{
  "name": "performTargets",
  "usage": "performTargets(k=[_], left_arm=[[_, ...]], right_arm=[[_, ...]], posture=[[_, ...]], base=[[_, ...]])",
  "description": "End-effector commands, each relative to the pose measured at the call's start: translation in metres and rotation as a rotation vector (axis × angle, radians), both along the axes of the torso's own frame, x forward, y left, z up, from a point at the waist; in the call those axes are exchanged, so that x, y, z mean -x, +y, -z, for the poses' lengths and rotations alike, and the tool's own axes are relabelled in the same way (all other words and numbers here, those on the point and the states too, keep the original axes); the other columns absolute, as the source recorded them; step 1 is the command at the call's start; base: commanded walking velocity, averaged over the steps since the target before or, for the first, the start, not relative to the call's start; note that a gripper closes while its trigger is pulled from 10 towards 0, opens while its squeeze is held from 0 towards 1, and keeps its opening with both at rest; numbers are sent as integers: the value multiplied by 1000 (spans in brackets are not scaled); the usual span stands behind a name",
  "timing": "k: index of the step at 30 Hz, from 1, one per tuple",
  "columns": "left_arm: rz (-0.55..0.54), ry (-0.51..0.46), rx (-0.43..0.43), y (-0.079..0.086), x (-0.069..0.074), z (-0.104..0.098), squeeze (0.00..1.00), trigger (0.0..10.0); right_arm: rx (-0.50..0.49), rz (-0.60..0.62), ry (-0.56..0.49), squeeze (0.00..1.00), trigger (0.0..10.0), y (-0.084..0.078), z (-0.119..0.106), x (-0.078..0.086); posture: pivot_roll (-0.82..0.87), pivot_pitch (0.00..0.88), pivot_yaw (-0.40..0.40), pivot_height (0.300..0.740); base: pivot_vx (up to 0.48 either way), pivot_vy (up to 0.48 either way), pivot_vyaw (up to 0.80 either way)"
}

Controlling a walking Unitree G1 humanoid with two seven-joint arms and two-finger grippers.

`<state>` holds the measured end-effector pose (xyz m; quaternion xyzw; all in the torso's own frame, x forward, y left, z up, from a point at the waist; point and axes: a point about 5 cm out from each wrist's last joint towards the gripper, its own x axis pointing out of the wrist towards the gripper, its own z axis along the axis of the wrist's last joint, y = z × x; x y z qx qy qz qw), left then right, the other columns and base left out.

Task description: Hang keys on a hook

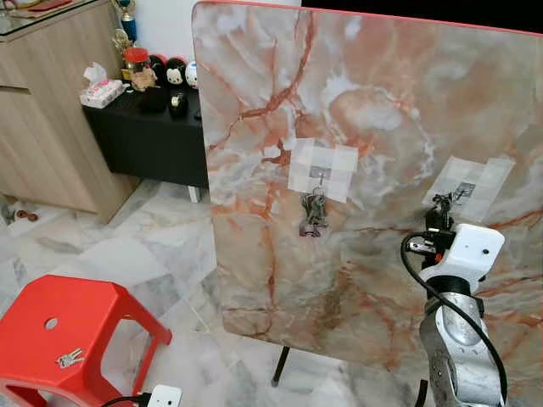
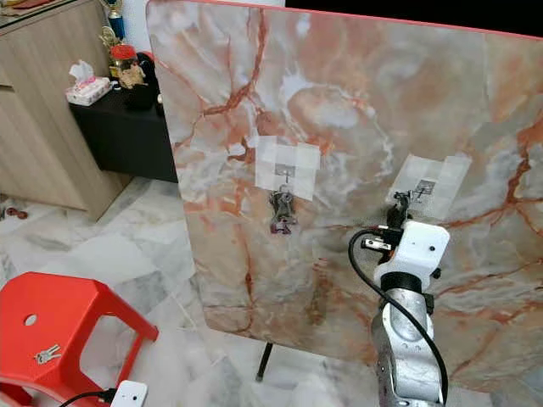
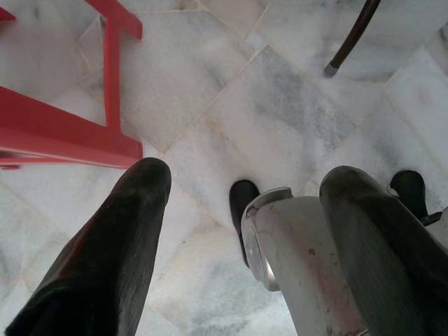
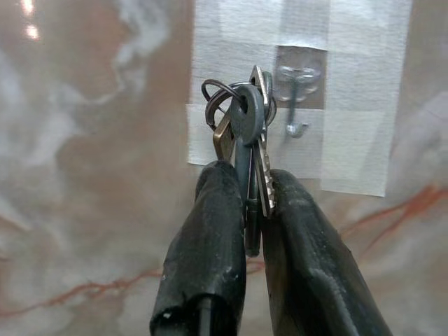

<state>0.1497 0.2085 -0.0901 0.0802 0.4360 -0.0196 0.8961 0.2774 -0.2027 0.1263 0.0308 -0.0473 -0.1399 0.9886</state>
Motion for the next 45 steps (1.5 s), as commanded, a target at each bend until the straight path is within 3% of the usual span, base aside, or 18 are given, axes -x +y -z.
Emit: performTargets(k=[1,7,28,45], left_arm=[[19,30,-3,-3,5,3,0,10000],[21,29,-4,-3,5,3,0,10000],[22,27,-8,-1,5,2,0,10000],[19,20,-7,-3,3,2,0,10000]], right_arm=[[1,29,-31,0,10000,-7,-9,0],[-22,79,-30,0,10000,-13,-9,3],[-67,76,-13,0,10000,-12,-4,3],[-95,64,15,0,10000,-5,4,7]], posture=[[42,0,-54,740],[42,0,-53,740],[45,0,-53,740],[44,0,-55,740]], base=[[0,0,0],[0,0,0],[0,0,0],[0,0,0]])
